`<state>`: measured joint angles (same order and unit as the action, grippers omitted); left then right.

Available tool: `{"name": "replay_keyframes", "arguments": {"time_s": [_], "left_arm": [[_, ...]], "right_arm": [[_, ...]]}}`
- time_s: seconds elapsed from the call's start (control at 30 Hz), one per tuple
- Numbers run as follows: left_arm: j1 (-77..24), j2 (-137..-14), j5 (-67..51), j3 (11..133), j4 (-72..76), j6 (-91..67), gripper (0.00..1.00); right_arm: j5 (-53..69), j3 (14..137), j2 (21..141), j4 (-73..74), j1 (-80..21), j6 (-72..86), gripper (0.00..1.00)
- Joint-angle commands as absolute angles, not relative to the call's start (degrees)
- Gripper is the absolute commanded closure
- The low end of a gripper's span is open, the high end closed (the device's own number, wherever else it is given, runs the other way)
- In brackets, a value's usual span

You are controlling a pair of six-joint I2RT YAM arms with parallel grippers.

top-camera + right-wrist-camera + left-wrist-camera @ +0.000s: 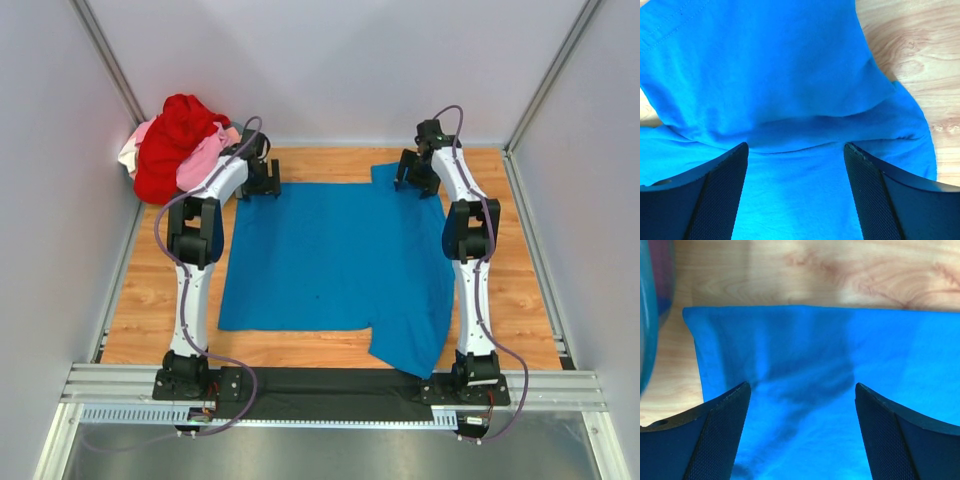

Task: Fold and stack the t-shirts
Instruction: Flatten the tshirt out

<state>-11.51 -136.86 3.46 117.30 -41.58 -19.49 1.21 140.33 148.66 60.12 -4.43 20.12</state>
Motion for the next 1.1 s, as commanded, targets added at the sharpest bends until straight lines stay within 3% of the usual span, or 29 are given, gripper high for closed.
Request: {"name": "replay_keyframes", "arguments": {"time_s": [0.0,0.2,0.4,0.63,0.83,0.97,1.07], "left_arm": [[-11.4,-134.3,2.6,118.7,-44.5,-18.5,0.08],[-13.8,-119.9,8.1,113.9,-45.9,-17.2,0.03],[-15.2,-101.2,11.5,105.1,-49.4,-18.0,0.0],[-17.7,-74.4,9.1,71.8,-52.2,-24.3,0.04],[-27.1,-55.4,11.0,53.4,-59.2,-39.6,0.09],[-33.6,-49.4,13.6,46.8,-63.0,-50.2,0.1],[-36.3,-50.8,16.8,44.7,-67.2,-57.3,0.1]], "right_arm": [[2.7,141.5,148.5,58.1,-4.3,20.2,0.21],[4.8,137.2,138.6,56.2,-3.9,15.2,0.11],[5.3,134.0,125.7,61.4,-3.9,15.0,0.09],[-4.5,96.1,94.5,52.5,-7.3,20.7,0.09],[4.9,62.7,65.2,39.6,-14.6,32.4,0.14],[0.2,52.5,53.8,41.1,-25.0,36.9,0.15],[0.3,46.8,47.6,42.7,-26.1,40.2,0.15]]}}
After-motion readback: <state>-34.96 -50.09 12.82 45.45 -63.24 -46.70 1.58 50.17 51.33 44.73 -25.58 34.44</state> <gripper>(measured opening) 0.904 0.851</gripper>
